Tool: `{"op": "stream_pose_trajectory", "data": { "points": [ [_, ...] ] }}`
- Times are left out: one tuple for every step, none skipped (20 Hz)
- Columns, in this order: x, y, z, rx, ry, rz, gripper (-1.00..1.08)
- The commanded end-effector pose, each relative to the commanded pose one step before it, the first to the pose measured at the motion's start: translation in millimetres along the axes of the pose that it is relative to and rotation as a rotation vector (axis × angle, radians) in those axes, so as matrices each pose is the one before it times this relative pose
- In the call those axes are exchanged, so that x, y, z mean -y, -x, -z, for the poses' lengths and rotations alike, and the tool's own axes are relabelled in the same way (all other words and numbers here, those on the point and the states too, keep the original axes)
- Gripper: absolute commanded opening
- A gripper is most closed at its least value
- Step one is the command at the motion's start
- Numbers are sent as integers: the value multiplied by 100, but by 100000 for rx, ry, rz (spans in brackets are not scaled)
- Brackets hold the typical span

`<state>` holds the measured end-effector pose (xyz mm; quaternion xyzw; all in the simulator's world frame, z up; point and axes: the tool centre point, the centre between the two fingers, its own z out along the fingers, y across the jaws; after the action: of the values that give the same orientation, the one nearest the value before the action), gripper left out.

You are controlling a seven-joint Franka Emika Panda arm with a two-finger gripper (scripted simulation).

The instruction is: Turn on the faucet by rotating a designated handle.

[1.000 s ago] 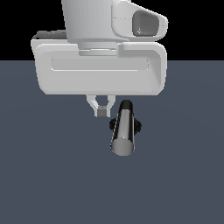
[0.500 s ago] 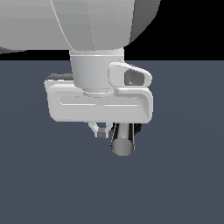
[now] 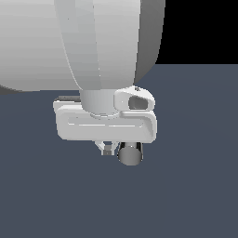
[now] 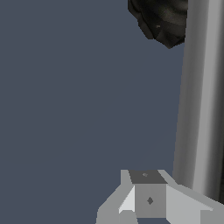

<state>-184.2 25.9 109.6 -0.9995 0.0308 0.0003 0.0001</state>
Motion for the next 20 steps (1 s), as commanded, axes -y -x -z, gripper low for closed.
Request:
{"op": "stream_pose_trajectory", "data": {
  "points": [
    [40,-131,-379,-66,-30,-63,-100],
    [12,-22,-75,0,0,0,-100],
    [7,-13,-45,0,0,0,-100],
    [2,-4,-15,0,0,0,-100],
    [0,0,0,0,0,0,-100],
    [0,0,0,0,0,0,-100],
    [0,0,0,0,0,0,-100],
    [-5,17,23,0,0,0,-100],
    [-462,-35,-11,0,0,0,-100],
    [-462,-36,-11,0,0,0,-100],
    [-462,-36,-11,0,0,0,-100],
    [-462,-36,-11,0,0,0,-100],
    [-462,-36,-11,0,0,0,-100],
    [-484,-41,-25,36,2,-59,-100],
    [-462,-36,-11,0,0,0,-100],
    [-462,-36,-11,0,0,0,-100],
    [-461,-36,-11,0,0,0,-100],
    [-461,-36,-11,0,0,0,-100],
    [-461,-36,-11,0,0,0,-100],
    [-460,-37,-11,0,0,0,-100]
  ]
}}
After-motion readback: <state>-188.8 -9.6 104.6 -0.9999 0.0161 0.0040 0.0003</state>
